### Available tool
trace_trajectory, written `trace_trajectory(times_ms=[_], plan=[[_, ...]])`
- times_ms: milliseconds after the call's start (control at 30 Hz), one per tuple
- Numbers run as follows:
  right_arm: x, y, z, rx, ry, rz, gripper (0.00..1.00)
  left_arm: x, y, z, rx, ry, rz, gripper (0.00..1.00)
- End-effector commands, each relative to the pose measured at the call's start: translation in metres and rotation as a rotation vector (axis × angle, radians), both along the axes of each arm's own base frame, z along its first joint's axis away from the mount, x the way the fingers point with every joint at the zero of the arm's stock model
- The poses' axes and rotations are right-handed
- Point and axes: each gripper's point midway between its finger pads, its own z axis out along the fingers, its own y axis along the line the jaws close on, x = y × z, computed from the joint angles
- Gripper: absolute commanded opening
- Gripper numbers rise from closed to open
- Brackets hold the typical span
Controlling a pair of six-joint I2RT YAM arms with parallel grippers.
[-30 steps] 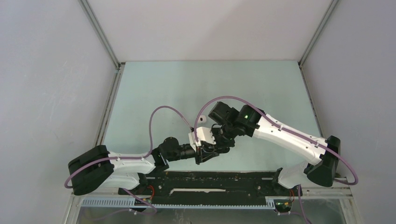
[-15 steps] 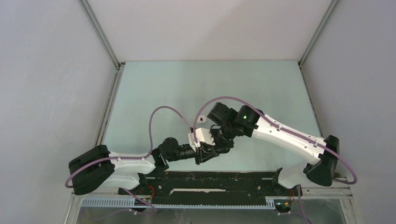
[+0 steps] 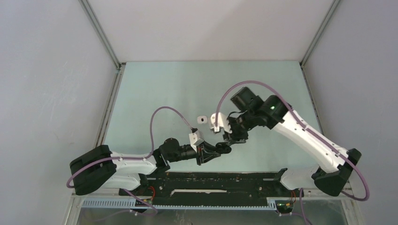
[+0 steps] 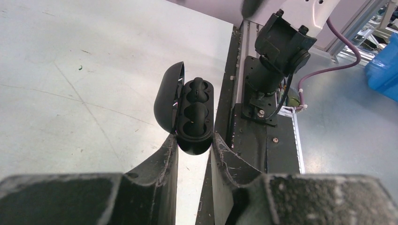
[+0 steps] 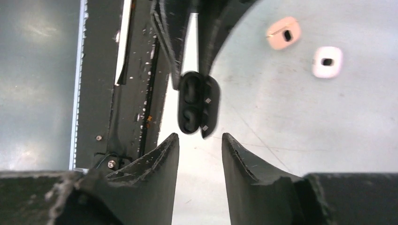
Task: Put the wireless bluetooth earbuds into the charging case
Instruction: Place the earbud in the charging case, then close the charging case.
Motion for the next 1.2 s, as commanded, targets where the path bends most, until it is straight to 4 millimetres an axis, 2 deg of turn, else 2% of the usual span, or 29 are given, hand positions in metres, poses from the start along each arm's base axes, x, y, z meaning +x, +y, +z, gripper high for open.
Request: trace_trajectory(times_ms=[0,67,100,133,200,233,300,400,533,567,633,733,833,1000,1167], plan=[[0.012,-0.009,0.044,0.178,-0.013,-0.051,0.43,-0.002,-0.002,0.013,-0.051,-0.019,-0.01,0.01],[0.028,-0.014,0.052,0.248,-0.005,-0.146,0.5,-0.002,-0.002,0.013,-0.05,-0.023,-0.012,0.01],[0.04,-0.013,0.057,0.314,0.01,-0.197,0.57,-0.001,-0.002,0.011,-0.044,-0.025,-0.011,0.01],[0.049,-0.014,0.058,0.369,0.057,-0.258,0.68,0.0,-0.003,0.009,-0.038,-0.03,-0.007,0.01],[0.069,-0.024,0.039,0.418,0.211,-0.399,0.97,0.004,-0.003,0.0,-0.006,-0.037,0.006,0.01],[0.067,-0.026,0.025,0.398,0.298,-0.413,0.99,0.004,-0.004,-0.003,0.003,-0.042,0.001,0.01],[0.047,-0.031,0.006,0.347,0.45,-0.36,1.0,0.002,-0.007,-0.002,0.007,-0.044,-0.016,0.01],[0.023,-0.031,0.002,0.359,0.511,-0.252,1.0,0.0,-0.007,0.001,0.007,-0.047,-0.027,0.01],[0.028,-0.024,-0.013,0.369,0.389,-0.288,1.0,-0.001,-0.008,0.002,0.01,-0.05,-0.035,0.01],[0.029,-0.022,-0.023,0.36,0.361,-0.308,1.0,-0.002,-0.009,0.002,0.01,-0.045,-0.044,0.01],[0.023,-0.017,-0.035,0.331,0.318,-0.281,1.0,-0.003,-0.014,0.003,0.01,-0.038,-0.061,0.01],[0.009,-0.01,-0.054,0.251,0.342,-0.241,1.0,-0.004,-0.016,0.003,0.009,-0.03,-0.067,0.01],[0.005,-0.004,-0.069,0.183,0.332,-0.245,1.0,-0.004,-0.016,0.009,-0.005,-0.038,-0.066,0.01],[0.0,0.001,-0.071,0.168,0.288,-0.22,1.0,-0.001,-0.015,0.011,-0.011,-0.026,-0.046,0.01],[-0.005,-0.004,-0.064,0.154,0.209,-0.22,1.0,0.011,-0.014,0.004,0.0,0.028,0.029,0.0]])
